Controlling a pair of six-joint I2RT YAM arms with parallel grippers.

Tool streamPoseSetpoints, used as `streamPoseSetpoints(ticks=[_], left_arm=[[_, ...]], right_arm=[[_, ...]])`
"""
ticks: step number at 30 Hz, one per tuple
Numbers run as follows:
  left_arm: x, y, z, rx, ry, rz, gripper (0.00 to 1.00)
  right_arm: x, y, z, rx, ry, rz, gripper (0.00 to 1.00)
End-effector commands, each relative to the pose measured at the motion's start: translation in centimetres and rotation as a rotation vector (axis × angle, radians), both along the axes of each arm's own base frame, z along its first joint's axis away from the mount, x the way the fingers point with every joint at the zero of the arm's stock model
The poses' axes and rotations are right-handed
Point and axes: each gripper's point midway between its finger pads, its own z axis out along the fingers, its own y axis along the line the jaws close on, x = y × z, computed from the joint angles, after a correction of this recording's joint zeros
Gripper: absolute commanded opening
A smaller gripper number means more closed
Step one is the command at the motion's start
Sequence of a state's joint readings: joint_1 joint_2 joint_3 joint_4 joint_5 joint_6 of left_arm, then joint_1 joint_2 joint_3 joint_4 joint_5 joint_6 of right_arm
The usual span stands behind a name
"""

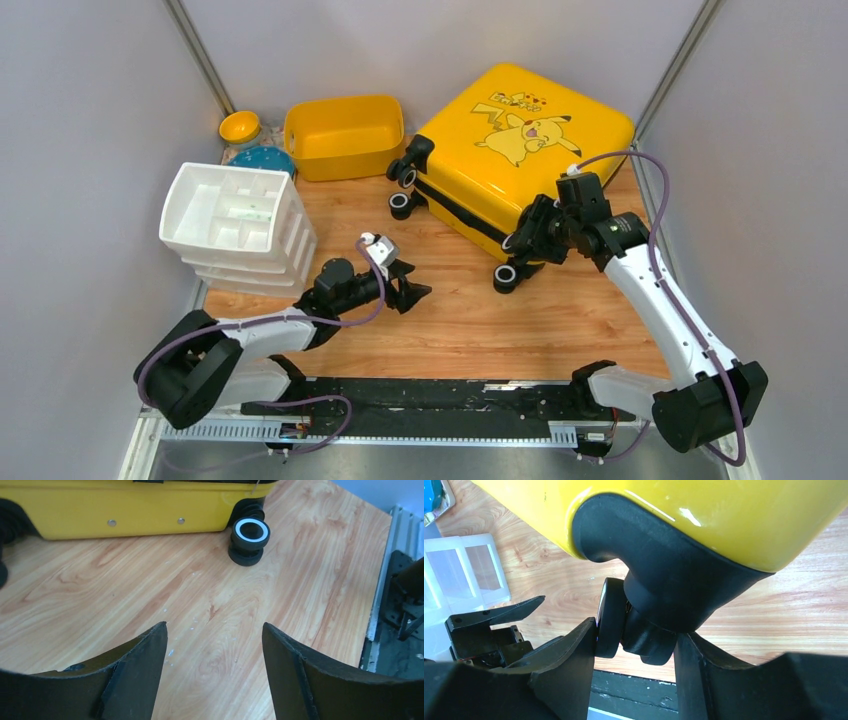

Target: Open, take out, and arrange the luggage

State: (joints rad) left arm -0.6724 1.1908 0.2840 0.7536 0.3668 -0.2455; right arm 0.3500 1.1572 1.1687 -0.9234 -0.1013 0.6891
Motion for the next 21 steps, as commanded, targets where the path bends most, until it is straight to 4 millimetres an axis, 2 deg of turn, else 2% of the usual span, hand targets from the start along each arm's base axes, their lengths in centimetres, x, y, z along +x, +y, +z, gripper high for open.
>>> streamPoseSetpoints(ticks=[1,2,5,6,8,9,10,15,17,19,20,21], left_arm=[[1.4,-2.2,3.3,-0.026,-0.235,-0.014,0.77],[1.4,-2.7,3.4,-0.027,-0.247,-0.02,0.76],[1.1,-4.7,4.0,-0.037,-0.302,-0.045,0.75],[0.7,-5.8,3.6,-0.035,-0.313,-0.053,0.73],[0.7,-7.3,4.4,-0.04,-0.374,-0.063,0.72],[1.0,-8.0,4.1,-0.043,-0.384,-0.051,0.71],[0.7,-9.2,5.0,-0.061,-0.42,-0.065,0.7],[2.2,-13.0,6.1,-0.121,-0.469,-0.035,0.64],[2.2,-14.2,6.6,-0.153,-0.481,-0.047,0.63],[2.6,-15.7,6.3,-0.168,-0.474,-0.062,0.63],[2.6,-16.3,5.5,-0.165,-0.47,-0.073,0.61],[2.8,-17.0,5.9,-0.182,-0.479,-0.078,0.59]], right_arm=[[2.8,0.1,5.8,-0.023,-0.295,0.094,0.0],[2.6,-0.3,4.7,-0.036,-0.272,0.084,0.0],[2.5,-1.1,3.2,-0.025,-0.231,0.048,0.0],[2.4,-1.2,3.1,-0.012,-0.222,0.041,0.0],[1.9,-0.6,3.3,0.023,-0.219,0.061,0.0],[1.7,-0.5,3.4,0.031,-0.221,0.067,0.0],[1.5,-0.4,3.7,0.041,-0.228,0.077,0.0],[1.4,-0.3,4.0,0.058,-0.234,0.073,0.0],[1.3,-0.2,4.1,0.061,-0.235,0.077,0.0],[1.3,-0.3,3.9,0.054,-0.232,0.079,0.0],[1.3,-0.4,3.6,0.047,-0.228,0.08,0.0],[1.2,-0.6,3.3,0.035,-0.221,0.076,0.0]])
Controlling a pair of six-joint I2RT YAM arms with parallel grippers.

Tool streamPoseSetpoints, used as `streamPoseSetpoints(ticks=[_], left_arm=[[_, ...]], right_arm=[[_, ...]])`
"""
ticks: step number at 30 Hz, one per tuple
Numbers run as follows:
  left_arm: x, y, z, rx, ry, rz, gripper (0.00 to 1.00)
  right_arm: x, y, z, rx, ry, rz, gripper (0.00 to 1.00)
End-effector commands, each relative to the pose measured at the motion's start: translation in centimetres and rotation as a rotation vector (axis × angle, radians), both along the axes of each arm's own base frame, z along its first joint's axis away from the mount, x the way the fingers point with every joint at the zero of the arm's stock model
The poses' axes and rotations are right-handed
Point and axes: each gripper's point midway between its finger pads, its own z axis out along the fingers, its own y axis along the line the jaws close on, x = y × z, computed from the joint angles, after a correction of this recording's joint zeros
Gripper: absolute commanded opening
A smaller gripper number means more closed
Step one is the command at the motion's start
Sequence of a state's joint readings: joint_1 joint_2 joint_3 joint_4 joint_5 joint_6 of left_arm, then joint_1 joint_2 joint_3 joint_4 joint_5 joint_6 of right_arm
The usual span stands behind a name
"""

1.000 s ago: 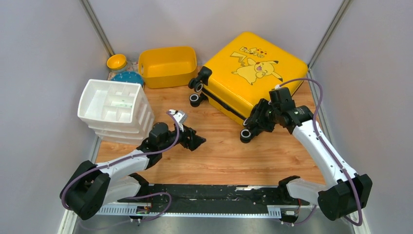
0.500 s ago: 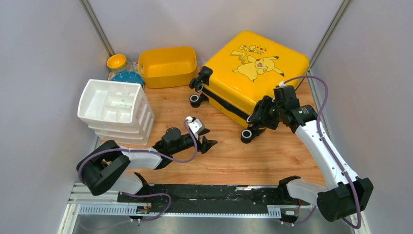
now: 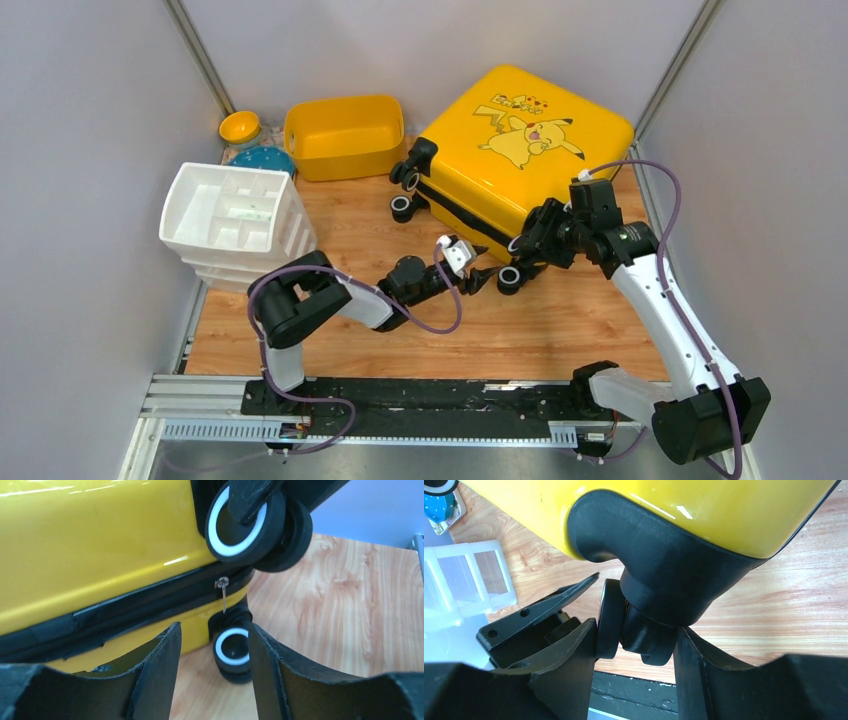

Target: Open, take out, and arrange the luggage

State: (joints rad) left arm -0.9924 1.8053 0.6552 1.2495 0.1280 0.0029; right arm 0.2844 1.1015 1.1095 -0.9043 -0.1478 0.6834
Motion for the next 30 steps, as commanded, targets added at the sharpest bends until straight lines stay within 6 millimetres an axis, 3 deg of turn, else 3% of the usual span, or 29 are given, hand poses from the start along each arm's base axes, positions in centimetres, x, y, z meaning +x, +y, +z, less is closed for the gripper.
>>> streamPoseSetpoints(ticks=[1,5,11,30], left_arm=[[0.5,-2.6,2.9,-0.121,-0.083,-0.025,0.59],[0.3,-4.3,0.9,-0.108,-0.079,-0.034,0.54],[0.3,-5.8,-0.2,-0.107,-0.078,-0.04,0.44],[1.6,-8.7,-0.2,-0.127,-0.139,-0.012,0.38]], right_arm=[[1.5,0.7,3.3,-0.006,-0.209,0.103,0.0],[1.0,0.6,3.0,-0.003,-0.197,0.101,0.0],[0.4,0.5,2.8,-0.002,-0.187,0.101,0.0],[-0.5,0.1,1.5,-0.007,-0.148,0.091,0.0]])
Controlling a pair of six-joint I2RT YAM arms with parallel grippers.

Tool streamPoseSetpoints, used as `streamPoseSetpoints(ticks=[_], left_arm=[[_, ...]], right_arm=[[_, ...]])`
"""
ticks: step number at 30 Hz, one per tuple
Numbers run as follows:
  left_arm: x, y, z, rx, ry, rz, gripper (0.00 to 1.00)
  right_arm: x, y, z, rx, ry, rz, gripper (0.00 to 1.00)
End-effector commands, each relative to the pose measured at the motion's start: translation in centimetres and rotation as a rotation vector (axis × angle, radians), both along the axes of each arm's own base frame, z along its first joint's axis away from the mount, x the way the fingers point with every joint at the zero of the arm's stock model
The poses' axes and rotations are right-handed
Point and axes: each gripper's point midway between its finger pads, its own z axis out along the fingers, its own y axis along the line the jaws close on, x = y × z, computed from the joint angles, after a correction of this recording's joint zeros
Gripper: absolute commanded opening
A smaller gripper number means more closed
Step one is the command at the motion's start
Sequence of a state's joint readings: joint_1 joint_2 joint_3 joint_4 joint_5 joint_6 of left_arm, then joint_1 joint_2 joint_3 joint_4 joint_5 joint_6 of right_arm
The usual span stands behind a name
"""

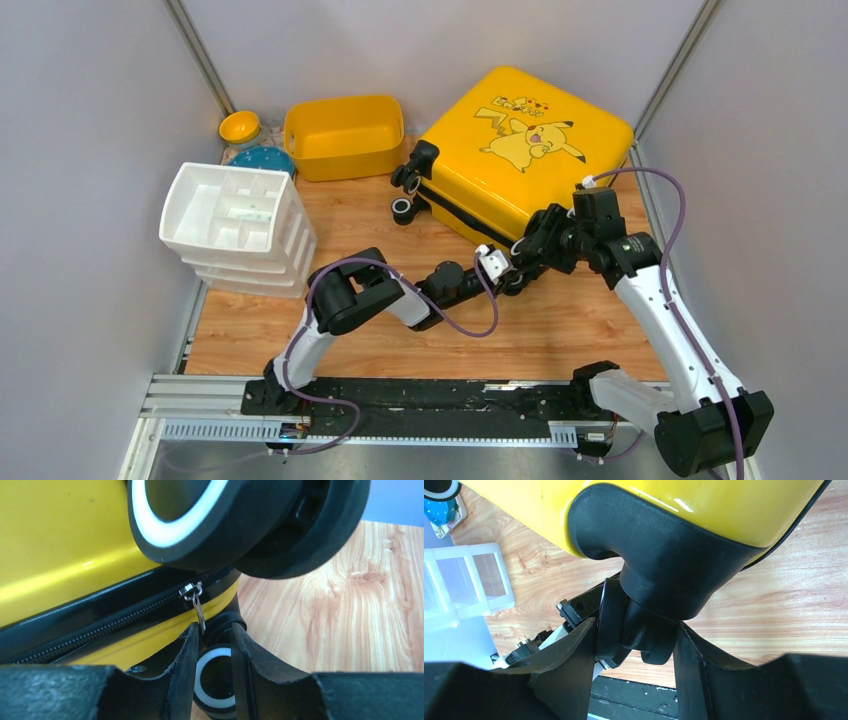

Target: Open, take out, and arrange the luggage

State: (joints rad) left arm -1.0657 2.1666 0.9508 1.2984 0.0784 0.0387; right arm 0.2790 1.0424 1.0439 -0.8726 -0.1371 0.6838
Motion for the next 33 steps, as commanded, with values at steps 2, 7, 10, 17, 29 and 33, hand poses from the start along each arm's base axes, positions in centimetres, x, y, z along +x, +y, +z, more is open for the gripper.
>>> streamPoseSetpoints(ticks=[2,7,10,17,29,33], left_arm=[[0.6,-1.2,5.1,-0.16,-0.118,0.011,0.38],[1.0,-1.4,5.2,-0.164,-0.117,0.026,0.37],[1.2,-1.5,5.5,-0.173,-0.115,0.031,0.31],[2.9,0.5,5.5,-0.179,-0.051,0.153,0.0],[3.9,7.8,4.1,-0.092,0.006,0.246,0.0],[5.2,10.6,3.4,-0.058,0.018,0.282,0.0]], right_arm=[[0.0,0.6,1.9,-0.008,-0.118,0.103,0.0],[0.0,0.4,1.8,-0.005,-0.116,0.098,0.0],[0.0,0.4,1.9,-0.004,-0.116,0.096,0.0],[0.2,-0.7,2.3,-0.027,-0.137,0.075,0.0],[-0.2,-5.6,1.7,-0.127,-0.126,-0.041,0.0],[-0.4,-7.4,1.6,-0.188,-0.132,-0.062,0.0]])
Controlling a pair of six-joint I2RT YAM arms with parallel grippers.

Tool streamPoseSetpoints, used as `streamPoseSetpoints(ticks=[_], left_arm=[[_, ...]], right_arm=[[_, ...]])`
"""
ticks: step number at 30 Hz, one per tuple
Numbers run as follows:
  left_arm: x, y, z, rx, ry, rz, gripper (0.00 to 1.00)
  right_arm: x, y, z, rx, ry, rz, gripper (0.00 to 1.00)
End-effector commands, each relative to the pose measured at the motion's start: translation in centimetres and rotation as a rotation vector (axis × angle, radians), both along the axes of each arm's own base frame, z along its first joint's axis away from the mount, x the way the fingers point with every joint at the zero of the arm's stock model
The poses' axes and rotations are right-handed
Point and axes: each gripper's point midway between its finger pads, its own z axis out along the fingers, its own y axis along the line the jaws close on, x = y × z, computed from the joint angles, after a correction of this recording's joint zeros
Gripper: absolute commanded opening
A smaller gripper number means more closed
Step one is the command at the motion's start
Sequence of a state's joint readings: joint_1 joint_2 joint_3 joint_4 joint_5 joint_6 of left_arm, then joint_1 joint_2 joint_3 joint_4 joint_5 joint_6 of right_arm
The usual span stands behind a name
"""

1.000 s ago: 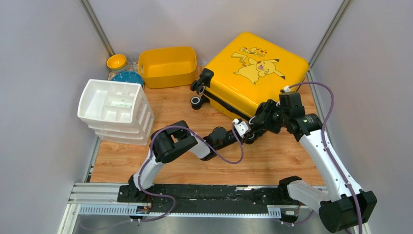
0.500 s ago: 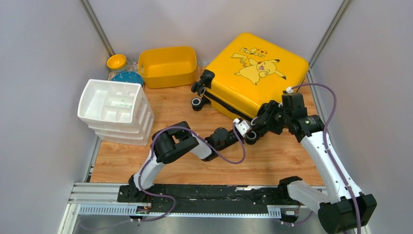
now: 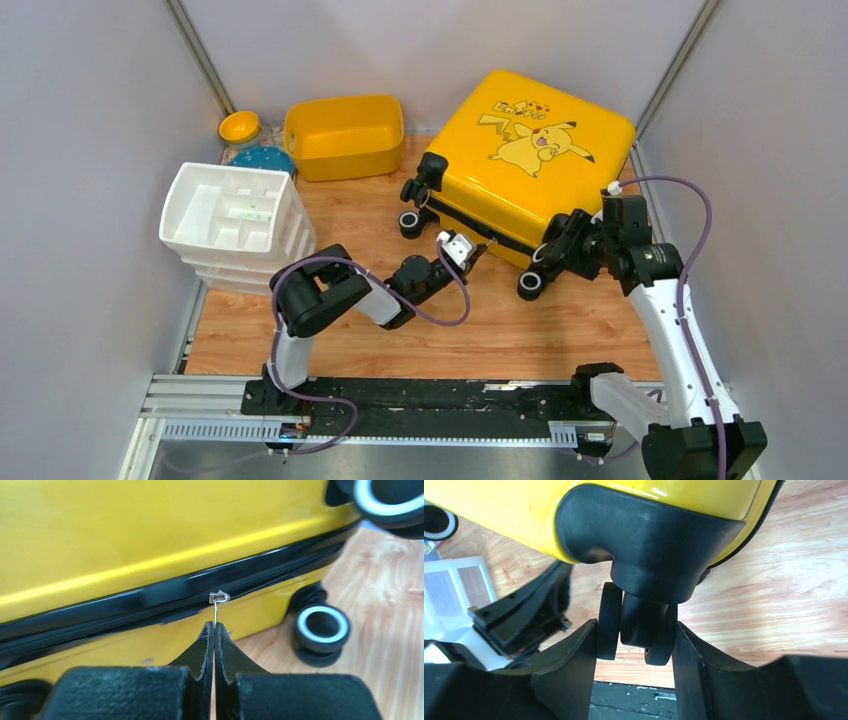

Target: Open, take out, and arrange the luggage

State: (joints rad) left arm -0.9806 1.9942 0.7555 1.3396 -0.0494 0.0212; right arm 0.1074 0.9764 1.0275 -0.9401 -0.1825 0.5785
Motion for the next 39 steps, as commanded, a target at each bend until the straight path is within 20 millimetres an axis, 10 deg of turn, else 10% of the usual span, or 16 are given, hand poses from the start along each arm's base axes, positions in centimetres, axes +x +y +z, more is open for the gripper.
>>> streamPoseSetpoints(ticks=[1,7,25,32,39], left_arm=[[1.8,4.0,0.8,-0.016,0.002,0.08,0.0],[3.4,6.5,-0.2,0.03,-0.01,0.125,0.0],[7.0,2.7,0.4,-0.02,-0.061,0.171,0.0],[6.8,2.3,1.2,-0.054,-0.075,0.172,0.28],[7.3,2.6,1.9,-0.074,-0.066,0.216,0.29]], right_arm=[[0.3,-3.7,1.7,-0.17,-0.123,-0.005,0.0],[0.2,-5.6,2.1,-0.202,-0.111,-0.042,0.0],[0.6,-3.3,1.4,-0.066,-0.088,-0.013,0.0],[0.8,-3.3,1.3,-0.071,-0.086,-0.004,0.0],[0.7,-3.4,1.0,-0.077,-0.078,-0.005,0.0]])
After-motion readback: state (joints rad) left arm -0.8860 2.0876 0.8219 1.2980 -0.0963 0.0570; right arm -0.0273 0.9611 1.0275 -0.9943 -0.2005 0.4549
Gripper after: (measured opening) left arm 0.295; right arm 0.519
